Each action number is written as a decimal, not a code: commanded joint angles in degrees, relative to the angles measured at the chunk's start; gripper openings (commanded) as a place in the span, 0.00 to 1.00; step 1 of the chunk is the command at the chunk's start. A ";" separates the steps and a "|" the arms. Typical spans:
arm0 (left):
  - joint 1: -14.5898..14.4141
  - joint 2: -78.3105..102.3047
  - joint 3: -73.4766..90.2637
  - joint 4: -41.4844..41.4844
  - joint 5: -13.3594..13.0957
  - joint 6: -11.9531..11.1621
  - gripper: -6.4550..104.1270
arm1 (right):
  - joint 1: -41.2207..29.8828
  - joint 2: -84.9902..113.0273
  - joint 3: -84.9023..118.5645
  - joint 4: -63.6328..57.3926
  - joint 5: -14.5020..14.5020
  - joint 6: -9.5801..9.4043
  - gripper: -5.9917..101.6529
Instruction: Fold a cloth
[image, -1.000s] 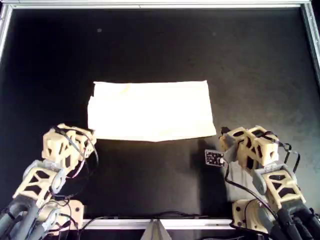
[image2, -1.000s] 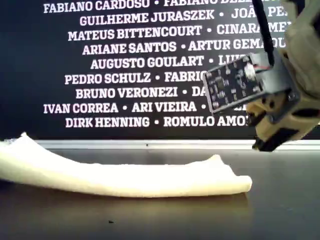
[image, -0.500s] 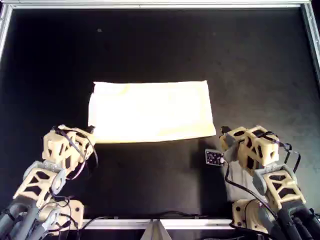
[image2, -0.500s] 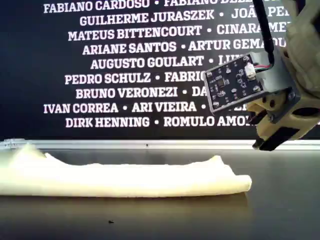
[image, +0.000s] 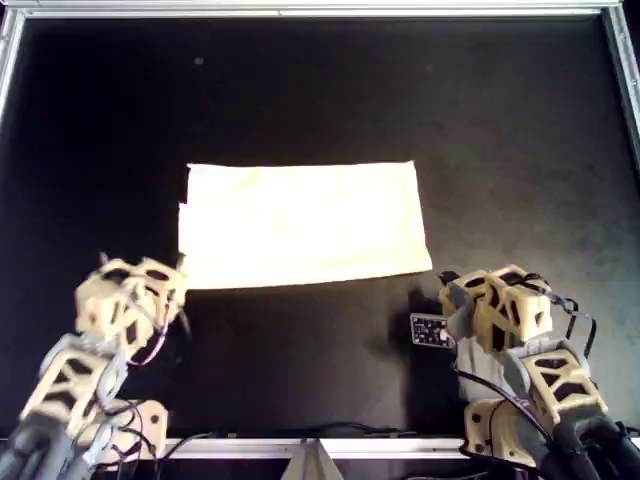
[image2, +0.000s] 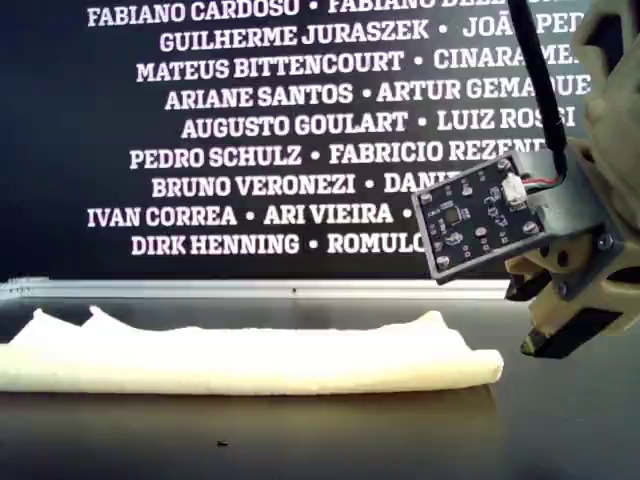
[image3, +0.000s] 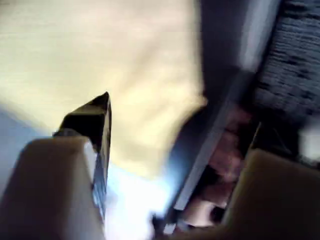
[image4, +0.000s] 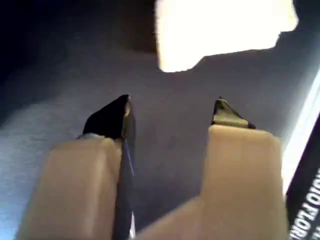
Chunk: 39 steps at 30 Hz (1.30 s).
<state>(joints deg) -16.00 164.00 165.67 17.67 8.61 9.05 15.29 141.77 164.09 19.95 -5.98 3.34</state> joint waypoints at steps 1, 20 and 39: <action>0.62 13.62 -1.14 -0.09 -0.35 0.26 0.94 | -0.70 6.33 -1.05 -1.67 0.26 -0.70 0.65; 13.45 14.15 -2.90 -0.53 -0.18 0.70 0.95 | 0.44 10.63 2.99 -1.93 -0.79 -7.73 0.66; 13.80 13.97 -2.37 -0.44 -0.18 0.70 0.95 | 0.62 -41.57 -31.11 -2.81 -0.79 -1.32 0.85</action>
<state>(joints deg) -3.87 177.10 165.67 17.67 8.26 9.49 15.47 102.04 139.22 19.95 -6.24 0.62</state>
